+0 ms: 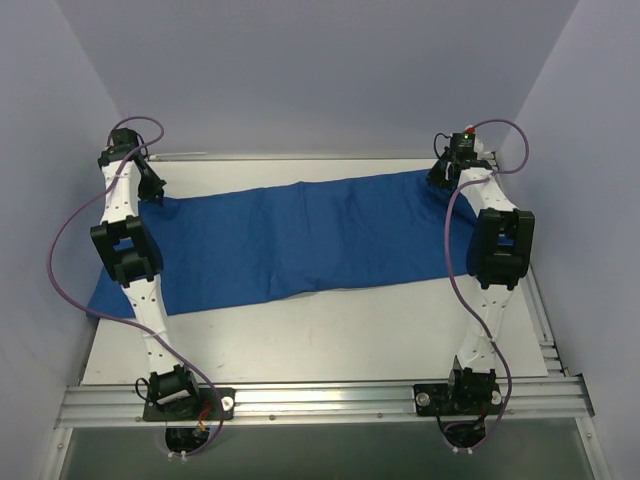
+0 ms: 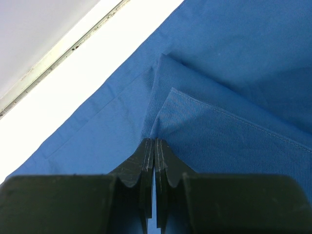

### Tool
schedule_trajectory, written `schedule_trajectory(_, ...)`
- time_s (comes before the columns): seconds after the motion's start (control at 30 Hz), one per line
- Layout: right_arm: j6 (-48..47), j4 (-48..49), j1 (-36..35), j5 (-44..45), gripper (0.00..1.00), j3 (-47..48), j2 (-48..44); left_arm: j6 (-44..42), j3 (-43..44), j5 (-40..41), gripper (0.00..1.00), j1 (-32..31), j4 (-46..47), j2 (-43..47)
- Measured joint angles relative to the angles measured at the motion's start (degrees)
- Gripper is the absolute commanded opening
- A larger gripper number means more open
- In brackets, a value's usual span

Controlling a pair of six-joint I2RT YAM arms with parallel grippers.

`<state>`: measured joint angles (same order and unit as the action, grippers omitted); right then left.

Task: Open and lay out the surgical kit
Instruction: Open the surgical kit at the center of the board.

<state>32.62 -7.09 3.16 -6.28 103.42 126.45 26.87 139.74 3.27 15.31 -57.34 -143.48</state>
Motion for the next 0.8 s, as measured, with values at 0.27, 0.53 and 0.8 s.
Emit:
schedule_trajectory(0.27,0.7,0.0,0.0,0.0,0.0,-1.1,-0.3,-0.9,-5.1,3.7,0.02,-0.7,-1.2,3.4)
schedule_trajectory(0.53,2.3,-5.6,0.2,-0.6,0.0,-4.6,-2.9,-2.1,-15.2,7.8,0.02,-2.5,-3.3,13.1)
schedule_trajectory(0.8,2.2,-11.2,0.3,-1.3,0.0,-5.2,-9.7,-2.2,-20.9,6.8,0.04,-2.8,-3.4,20.2)
